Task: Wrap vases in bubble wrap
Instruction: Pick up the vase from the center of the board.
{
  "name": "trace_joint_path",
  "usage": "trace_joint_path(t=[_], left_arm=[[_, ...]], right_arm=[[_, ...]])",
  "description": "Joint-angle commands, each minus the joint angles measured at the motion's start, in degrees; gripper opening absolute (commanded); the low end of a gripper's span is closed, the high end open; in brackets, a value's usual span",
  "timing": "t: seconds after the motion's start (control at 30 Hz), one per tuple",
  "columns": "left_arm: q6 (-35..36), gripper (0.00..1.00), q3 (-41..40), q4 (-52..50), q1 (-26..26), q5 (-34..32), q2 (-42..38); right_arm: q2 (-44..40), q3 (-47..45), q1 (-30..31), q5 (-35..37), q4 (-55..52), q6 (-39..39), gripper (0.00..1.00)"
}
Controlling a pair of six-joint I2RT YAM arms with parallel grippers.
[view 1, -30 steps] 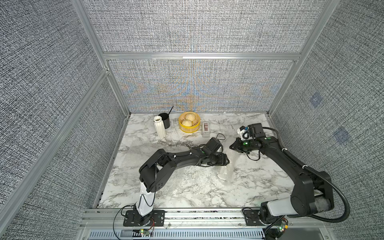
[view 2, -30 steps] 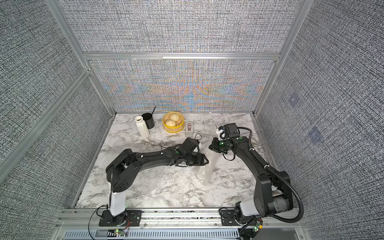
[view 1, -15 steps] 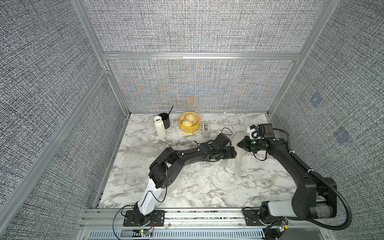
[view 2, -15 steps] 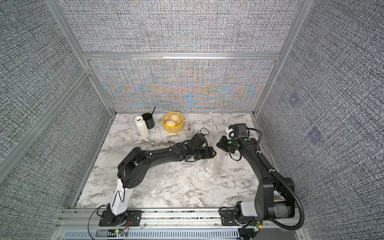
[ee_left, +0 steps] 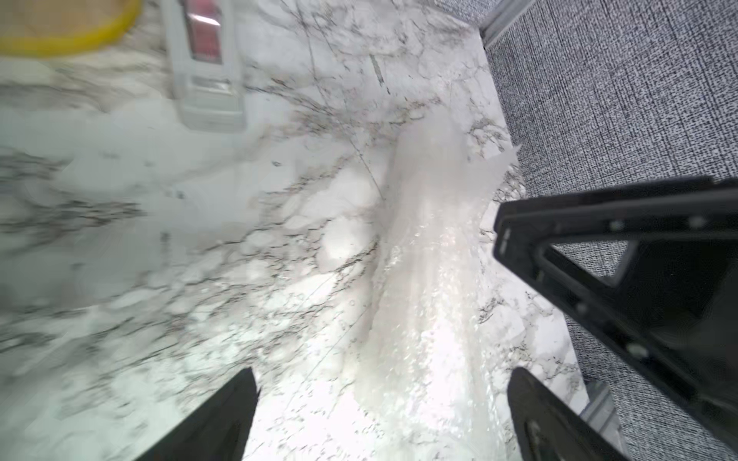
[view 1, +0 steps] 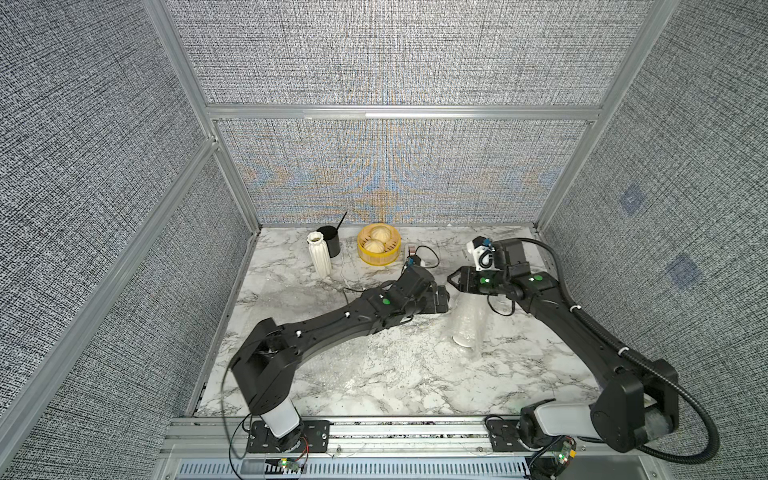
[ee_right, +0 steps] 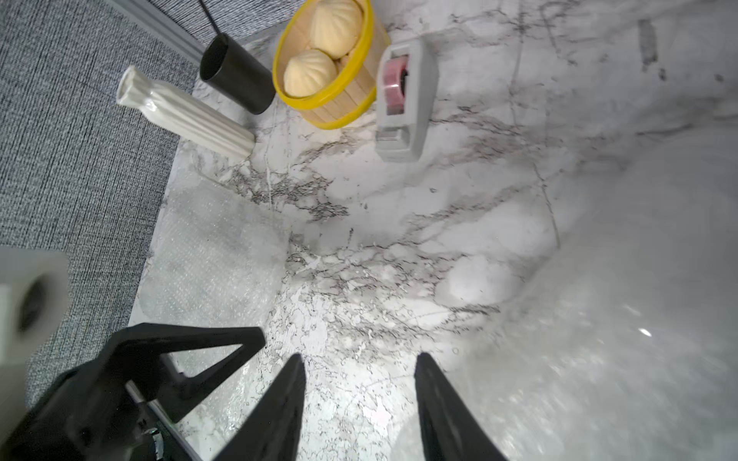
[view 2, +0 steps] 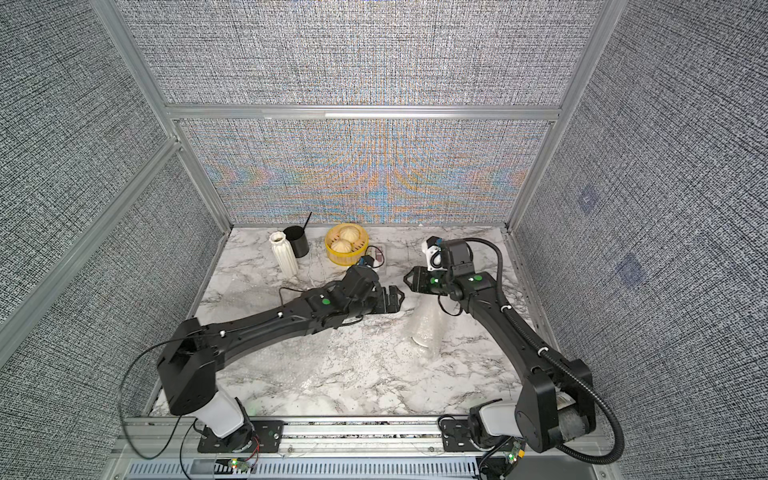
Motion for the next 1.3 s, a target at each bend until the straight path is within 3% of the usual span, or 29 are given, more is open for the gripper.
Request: trace_joint_path(t=[0.0,0.3,0.47,0.73,1.07,1.27], left_arm=[[4.13,0.98,-4.12,-5.04,0.97,-9.78,-7.31],[8.60,0.98,-10.21,-16.45,8.98,-17.96,-23.29],[11.82,0.97,-9.61,-19.62,18.14,-21.86,-23.16],[15.76,0.94,-5.21,-12.17,30.75,-22.22,-10.32],[21.13,0.94,3.58,-0.94,35.58,-24.64,7.14],[20.09,0.92,5.69,3.00,38.24,-21.87,13.25]], right_arm=[[2.91,2.11,4.41,3.45,6.40,-2.25,0.52],[17.22,9.46,16.55,3.60,19.25,-5.86,0.61],[22.48,11.37,20.07,2.04,25.96,-6.27,0.63],[25.25,9.88,21.16,-1.05,32.25,-5.68,0.66],[25.19,9.40,20.63,-0.64,34.33,-6.38,0.68],[24.54,10.07,19.56,-0.99,33.45,-6.63,0.69]])
